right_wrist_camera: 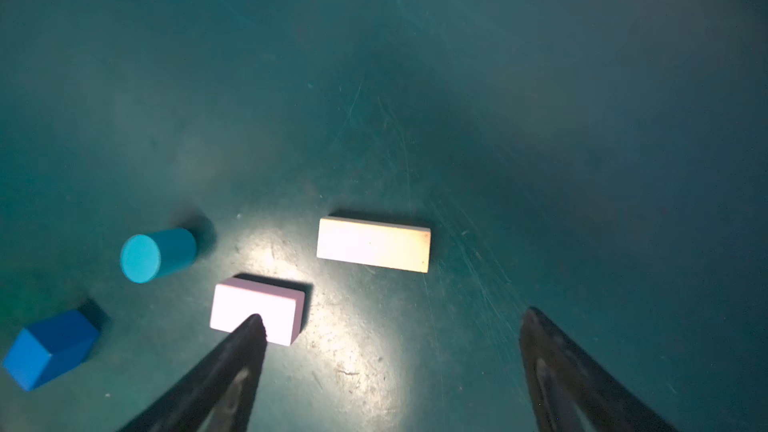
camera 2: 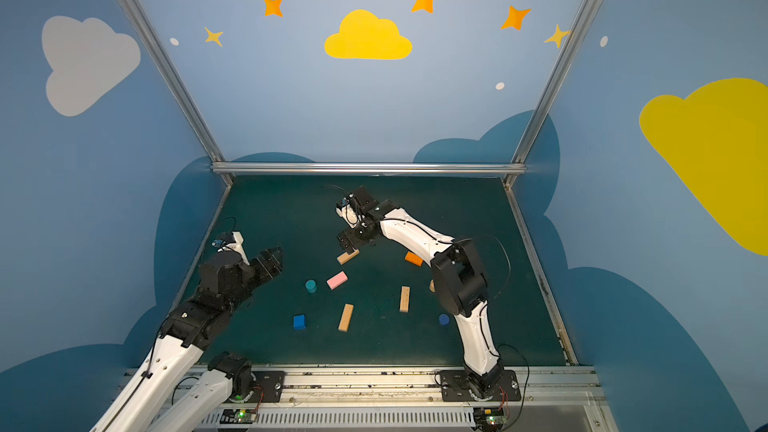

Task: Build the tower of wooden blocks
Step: 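Move the right gripper over the light wooden block while the left arm rises, then lower the right gripper and close it on the light wooden block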

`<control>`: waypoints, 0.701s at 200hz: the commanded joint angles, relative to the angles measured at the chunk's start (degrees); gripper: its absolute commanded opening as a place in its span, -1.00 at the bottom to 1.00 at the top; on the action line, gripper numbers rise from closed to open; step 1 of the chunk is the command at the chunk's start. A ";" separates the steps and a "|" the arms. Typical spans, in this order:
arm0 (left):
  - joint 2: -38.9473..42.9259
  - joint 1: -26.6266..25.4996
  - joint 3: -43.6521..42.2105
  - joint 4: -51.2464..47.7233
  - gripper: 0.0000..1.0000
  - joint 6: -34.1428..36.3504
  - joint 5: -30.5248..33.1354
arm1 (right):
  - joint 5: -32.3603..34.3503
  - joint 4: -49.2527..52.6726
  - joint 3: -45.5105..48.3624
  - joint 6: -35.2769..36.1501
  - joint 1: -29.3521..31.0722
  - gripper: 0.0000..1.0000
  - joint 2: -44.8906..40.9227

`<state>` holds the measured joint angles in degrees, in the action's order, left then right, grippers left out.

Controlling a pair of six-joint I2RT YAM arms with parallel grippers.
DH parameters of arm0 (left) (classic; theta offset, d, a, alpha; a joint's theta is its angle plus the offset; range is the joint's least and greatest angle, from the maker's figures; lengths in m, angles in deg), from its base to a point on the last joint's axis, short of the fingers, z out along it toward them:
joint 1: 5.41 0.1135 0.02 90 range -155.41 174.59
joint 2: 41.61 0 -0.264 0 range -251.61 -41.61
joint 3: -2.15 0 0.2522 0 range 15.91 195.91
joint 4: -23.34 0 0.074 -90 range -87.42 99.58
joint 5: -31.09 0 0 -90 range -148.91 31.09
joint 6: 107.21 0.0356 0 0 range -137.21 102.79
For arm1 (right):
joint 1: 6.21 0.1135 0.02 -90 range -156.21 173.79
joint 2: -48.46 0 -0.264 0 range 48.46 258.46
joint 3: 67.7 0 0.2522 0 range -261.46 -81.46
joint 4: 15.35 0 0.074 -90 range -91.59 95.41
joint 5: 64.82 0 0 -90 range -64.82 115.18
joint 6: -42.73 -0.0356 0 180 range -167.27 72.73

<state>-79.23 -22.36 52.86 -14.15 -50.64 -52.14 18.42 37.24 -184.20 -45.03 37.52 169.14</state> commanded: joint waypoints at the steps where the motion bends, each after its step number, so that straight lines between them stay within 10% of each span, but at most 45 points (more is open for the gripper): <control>1: 0.54 -0.16 0.16 -2.30 0.67 0.52 2.02 | -1.02 6.00 -4.14 1.42 1.08 0.87 2.53; 140: 3.85 -0.09 0.51 -4.93 0.71 0.72 6.13 | 5.31 8.46 -13.96 -3.85 2.99 0.87 14.08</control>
<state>-76.35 -22.36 52.86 -17.77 -50.47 -47.79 22.33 44.39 -195.80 -47.34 40.53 181.34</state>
